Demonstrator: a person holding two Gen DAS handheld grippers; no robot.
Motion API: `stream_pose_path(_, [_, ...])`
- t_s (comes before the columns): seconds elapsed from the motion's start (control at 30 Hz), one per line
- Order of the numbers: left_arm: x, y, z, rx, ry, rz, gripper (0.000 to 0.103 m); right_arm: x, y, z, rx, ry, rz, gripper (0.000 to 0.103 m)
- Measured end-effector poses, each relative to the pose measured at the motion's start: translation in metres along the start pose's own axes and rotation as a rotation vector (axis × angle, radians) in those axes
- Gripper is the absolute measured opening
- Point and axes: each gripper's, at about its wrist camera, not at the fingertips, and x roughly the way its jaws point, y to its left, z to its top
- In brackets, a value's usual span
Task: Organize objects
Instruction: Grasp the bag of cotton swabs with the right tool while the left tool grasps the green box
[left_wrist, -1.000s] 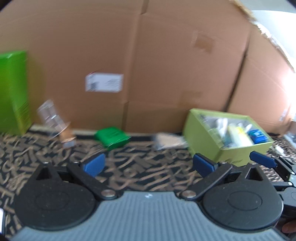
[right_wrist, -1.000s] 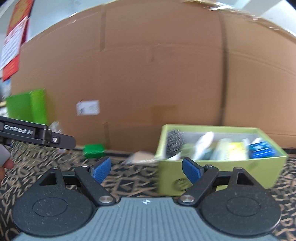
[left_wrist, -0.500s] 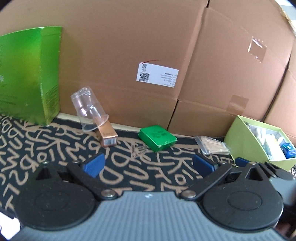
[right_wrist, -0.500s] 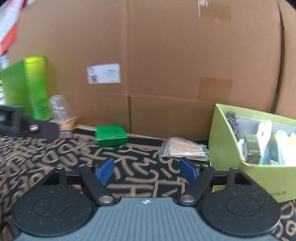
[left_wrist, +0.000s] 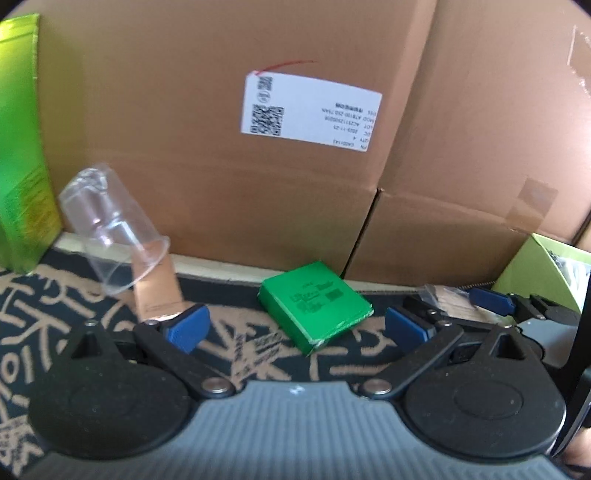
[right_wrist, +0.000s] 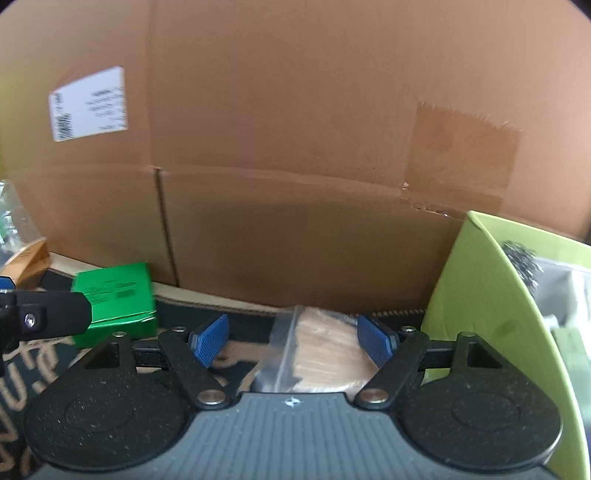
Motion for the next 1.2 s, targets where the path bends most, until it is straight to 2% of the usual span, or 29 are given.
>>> stream_pose_path(0.17, [0.027,-0.009,0.006,0.003,0.028,0.012,0.103,0.005,-0.01,0.001,0.016,0.044,0.04,0.078])
stream_pose_path(0.37, [0.049,-0.013,0.005,-0.005,0.064,0.025,0.103,-0.023,-0.014,-0.008,0.014,0.102,0.103,0.079])
stream_pose_path(0.47, [0.047,-0.017,0.003,0.036,0.055,0.032,0.089,-0.044,-0.016,-0.017,0.012,0.121,0.165,0.079])
stream_pose_path(0.53, [0.043,-0.017,0.001,0.047,0.06,0.01,0.085,-0.06,-0.011,-0.026,-0.012,0.124,0.193,0.079])
stream_pose_path(0.67, [0.025,-0.019,-0.012,0.107,0.064,-0.027,0.085,-0.098,-0.001,-0.054,-0.081,0.097,0.245,0.078])
stream_pose_path(0.77, [0.007,-0.023,-0.028,0.191,0.094,-0.106,0.085,-0.122,0.006,-0.068,-0.109,0.083,0.274,0.078])
stream_pose_path(0.83, [-0.009,-0.026,-0.042,0.246,0.117,-0.16,0.085,-0.139,0.01,-0.076,-0.113,0.102,0.296,0.078])
stream_pose_path(0.93, [-0.037,-0.027,-0.064,0.293,0.125,-0.201,0.086,-0.155,0.014,-0.082,-0.114,0.137,0.354,0.078])
stream_pose_path(0.97, [-0.046,-0.026,-0.071,0.303,0.124,-0.222,0.087,-0.161,0.009,-0.085,-0.12,0.149,0.378,0.078])
stream_pose_path(1.03, [-0.064,-0.019,-0.075,0.305,0.104,-0.221,0.101,-0.162,0.007,-0.085,-0.124,0.148,0.437,0.078])
stream_pose_path(1.1, [-0.081,-0.015,-0.079,0.295,0.063,-0.204,0.102,-0.164,0.0,-0.085,-0.145,0.099,0.466,0.079])
stream_pose_path(1.2, [-0.093,-0.005,-0.077,0.245,0.054,-0.216,0.102,-0.151,-0.004,-0.083,-0.212,0.066,0.48,0.083])
